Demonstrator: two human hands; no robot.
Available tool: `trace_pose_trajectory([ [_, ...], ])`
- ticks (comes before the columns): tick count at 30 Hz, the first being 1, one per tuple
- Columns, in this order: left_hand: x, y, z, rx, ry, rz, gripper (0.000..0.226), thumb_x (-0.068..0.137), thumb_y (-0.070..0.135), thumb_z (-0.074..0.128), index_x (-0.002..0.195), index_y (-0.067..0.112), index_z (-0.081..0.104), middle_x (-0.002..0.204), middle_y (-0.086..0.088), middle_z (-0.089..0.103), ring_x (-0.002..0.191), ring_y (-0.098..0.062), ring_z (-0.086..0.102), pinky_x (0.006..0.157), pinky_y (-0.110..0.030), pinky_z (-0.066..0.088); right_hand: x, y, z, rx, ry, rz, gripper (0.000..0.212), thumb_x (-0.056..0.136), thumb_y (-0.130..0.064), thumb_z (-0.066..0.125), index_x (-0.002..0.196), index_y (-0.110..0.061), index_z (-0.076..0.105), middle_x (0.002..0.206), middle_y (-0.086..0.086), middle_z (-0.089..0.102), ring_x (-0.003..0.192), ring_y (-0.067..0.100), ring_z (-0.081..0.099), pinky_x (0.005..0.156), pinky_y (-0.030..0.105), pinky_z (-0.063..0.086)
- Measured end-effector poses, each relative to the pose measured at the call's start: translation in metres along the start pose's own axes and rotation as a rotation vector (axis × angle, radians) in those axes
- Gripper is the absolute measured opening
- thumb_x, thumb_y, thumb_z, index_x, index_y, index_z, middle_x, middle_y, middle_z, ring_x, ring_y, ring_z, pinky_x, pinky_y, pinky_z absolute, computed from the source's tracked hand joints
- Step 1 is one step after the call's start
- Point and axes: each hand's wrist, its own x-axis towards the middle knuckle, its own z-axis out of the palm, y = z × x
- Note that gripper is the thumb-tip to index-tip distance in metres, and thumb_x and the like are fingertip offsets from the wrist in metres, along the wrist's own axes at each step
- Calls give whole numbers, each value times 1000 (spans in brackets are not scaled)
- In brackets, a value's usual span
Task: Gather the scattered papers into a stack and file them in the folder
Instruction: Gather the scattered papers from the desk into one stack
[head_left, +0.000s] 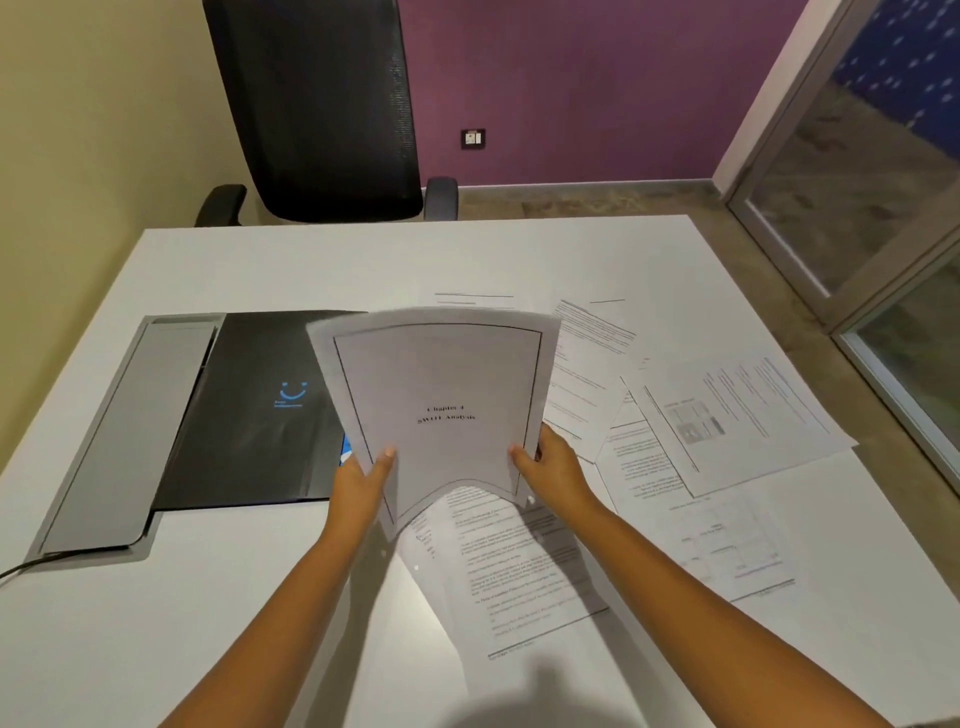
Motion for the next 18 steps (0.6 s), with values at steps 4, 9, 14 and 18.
trace_pose_trajectory([
  [4,14,-1,-12,-83,117,-32,39,94,22,49,128,4,49,128,-14,56,118,-32,52,101,-39,40,-10,4,5,113,-7,-67,81,83,-40,65,146,-33,15,149,-6,33,131,12,36,107,33,33],
  [9,22,-28,-39,-6,149,-152,41,94,18,47,132,2,45,134,-20,51,121,-37,49,103,-44,38,-28,53,-2,-324,22,8,89,84,-42,64,149,-31,5,156,1,22,141,22,28,111,42,33],
  [14,16,-56,-58,57,165,-284,44,94,16,48,133,-2,43,135,-23,48,122,-41,47,105,-47,37,-40,90,-29,-554,147,219,81,85,-39,63,148,-16,18,150,12,30,138,31,29,110,41,31],
  [18,14,-65,-61,11,208,-321,43,91,17,53,129,-3,47,132,-21,53,118,-41,50,104,-47,39,-41,93,-44,-526,208,223,66,86,-34,64,142,-17,33,145,9,38,132,28,35,105,41,37],
])
